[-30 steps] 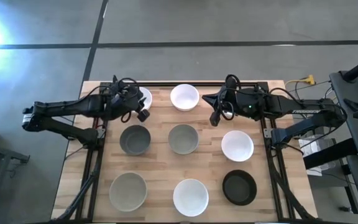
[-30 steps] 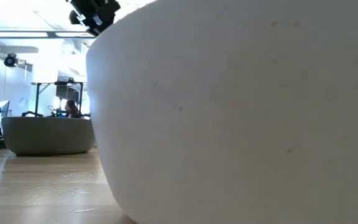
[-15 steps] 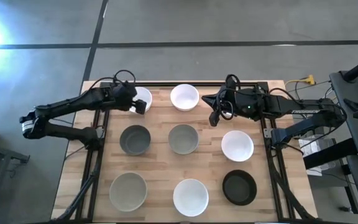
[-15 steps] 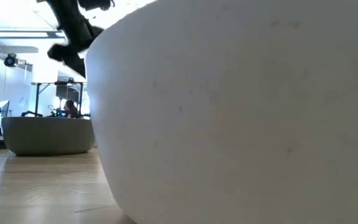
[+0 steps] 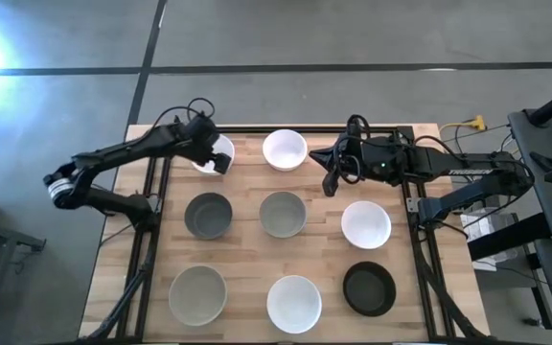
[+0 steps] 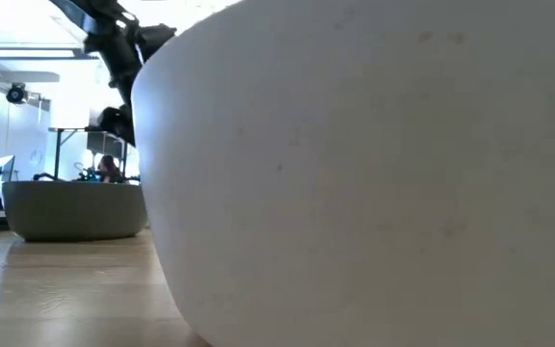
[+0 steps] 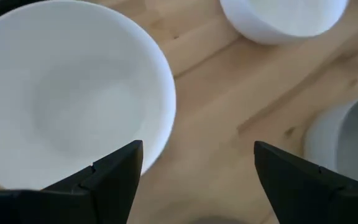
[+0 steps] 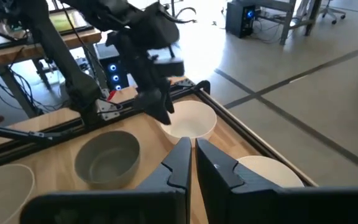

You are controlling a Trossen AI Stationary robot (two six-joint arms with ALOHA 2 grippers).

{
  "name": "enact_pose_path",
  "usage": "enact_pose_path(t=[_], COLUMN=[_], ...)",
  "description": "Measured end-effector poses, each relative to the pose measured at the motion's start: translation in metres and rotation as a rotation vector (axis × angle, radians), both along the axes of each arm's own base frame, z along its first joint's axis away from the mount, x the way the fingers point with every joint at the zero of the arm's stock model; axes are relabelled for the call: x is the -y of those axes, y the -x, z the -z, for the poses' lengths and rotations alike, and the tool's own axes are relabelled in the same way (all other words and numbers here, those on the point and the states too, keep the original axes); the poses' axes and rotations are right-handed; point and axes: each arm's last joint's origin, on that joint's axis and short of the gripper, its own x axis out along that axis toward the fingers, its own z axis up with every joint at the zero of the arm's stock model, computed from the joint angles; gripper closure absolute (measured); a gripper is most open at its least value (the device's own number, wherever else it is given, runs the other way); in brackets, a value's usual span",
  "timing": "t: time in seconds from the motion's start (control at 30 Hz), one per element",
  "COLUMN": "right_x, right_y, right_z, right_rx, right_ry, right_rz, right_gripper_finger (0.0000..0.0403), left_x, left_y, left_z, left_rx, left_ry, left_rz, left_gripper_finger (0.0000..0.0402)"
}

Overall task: Nest bowls inside each other
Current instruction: Stack the white bowl on the other white bowl

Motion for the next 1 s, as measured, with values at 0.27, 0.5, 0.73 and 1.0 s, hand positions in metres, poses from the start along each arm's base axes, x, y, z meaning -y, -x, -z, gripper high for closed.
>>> enact_pose_path(t=[0.27,0.5,0.73,1.0], right_x=[0.0,0.0,0.0,0.0], right_y=[0.0,0.0,0.0,0.0], right_z=[0.0,0.0,0.0,0.0], right_rx=[0.003,0.003,0.003,0.002], right_ry=[-0.007,-0.007,-0.007,-0.006], right_rz=[0.002,0.002,0.003,0.003], right_gripper_finger=[0.0385,0.0385,0.0385,0.0385], left_x=[-0.017,-0.026,-0.027,-0.029], left_y=[-0.022,-0.033,-0.034,-0.034], left_z=[0.04,0.067,0.066,0.048], left_rx=[-0.246,-0.326,-0.333,-0.302], left_ry=[0.071,0.117,0.103,0.027], left_rz=[0.059,0.095,0.106,0.089], left_gripper_finger=[0.0111,0.0112,0.0161,0.0286])
